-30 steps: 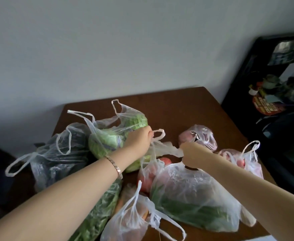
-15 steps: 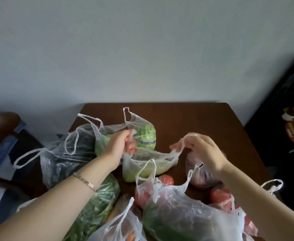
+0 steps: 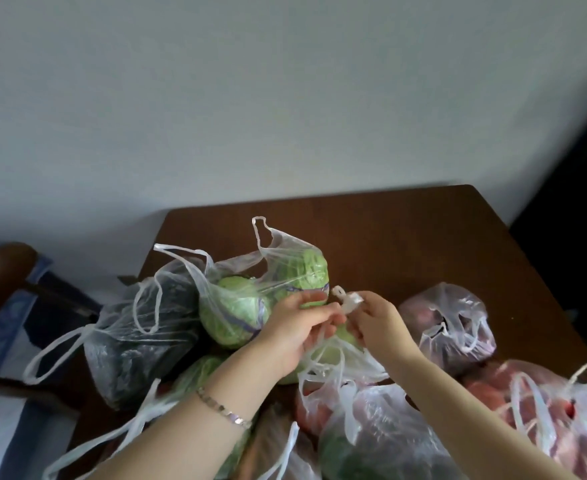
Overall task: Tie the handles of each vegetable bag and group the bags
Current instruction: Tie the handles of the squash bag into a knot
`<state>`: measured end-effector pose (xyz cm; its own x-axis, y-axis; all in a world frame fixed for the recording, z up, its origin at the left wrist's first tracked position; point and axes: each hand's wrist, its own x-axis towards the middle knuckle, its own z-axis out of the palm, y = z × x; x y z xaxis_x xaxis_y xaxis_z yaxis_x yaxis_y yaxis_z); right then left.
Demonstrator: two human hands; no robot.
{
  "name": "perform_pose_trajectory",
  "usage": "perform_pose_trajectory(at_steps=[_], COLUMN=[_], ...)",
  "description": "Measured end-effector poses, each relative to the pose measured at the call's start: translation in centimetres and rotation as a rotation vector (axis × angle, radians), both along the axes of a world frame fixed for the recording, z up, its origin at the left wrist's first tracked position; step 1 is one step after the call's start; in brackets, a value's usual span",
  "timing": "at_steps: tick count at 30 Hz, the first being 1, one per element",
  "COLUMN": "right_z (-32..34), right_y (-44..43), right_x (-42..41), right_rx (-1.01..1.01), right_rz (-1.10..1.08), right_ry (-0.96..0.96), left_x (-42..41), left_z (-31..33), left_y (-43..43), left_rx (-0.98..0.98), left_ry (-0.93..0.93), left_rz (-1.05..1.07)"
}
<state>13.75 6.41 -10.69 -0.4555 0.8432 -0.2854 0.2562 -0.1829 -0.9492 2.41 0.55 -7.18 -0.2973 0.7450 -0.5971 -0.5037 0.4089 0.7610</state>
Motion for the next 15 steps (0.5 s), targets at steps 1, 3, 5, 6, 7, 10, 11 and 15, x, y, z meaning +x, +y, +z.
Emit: perform_pose_trajectory(at_steps=[1,3,5,6,7,10,11,15], right_z=[0.1,0.4,0.7,0.8,0.8,0.5,0.5,0.8], right_y=[0.0,-0.1,-0.3,-0.4,-0.5,-0.7,-0.8,-0.3], right_x=[-0.1,-0.2,0.0,0.2,0.5,0.9,1.0,1.0], right_rx=[0.038,0.097,0.072,0.028,-0.016,-0.062,-0.068,-0.172], right_rz=[0.026,0.083,0.153,0.178,0.183,0.110,0.073,-0.135], right_ry=[-0.010,-0.044,-0.031,-0.002,0.024,0.050,0.045,0.065], left_x=[-0.1,-0.2,-0.3,-0.3,-0.2,0.5,0.6,0.2], left_z=[0.0,-0.2,-0.6,-0.8,-1.0,-1.1,-1.2,-1.1], left_y=[0.2,0.5,0.7,0.6,0.6,0.0,-0.2,-0.7], left_rx=[-0.027,-0.053,-0.041,-0.031,-0.015,0.041,0.088,0.264], left_ry=[-0.038,-0.053,-0.021,0.004,0.060,0.413,0.519,0.727], left_rz=[-0.012,-0.056,-0.058,-0.049,-0.045,-0.110,-0.129,-0.215])
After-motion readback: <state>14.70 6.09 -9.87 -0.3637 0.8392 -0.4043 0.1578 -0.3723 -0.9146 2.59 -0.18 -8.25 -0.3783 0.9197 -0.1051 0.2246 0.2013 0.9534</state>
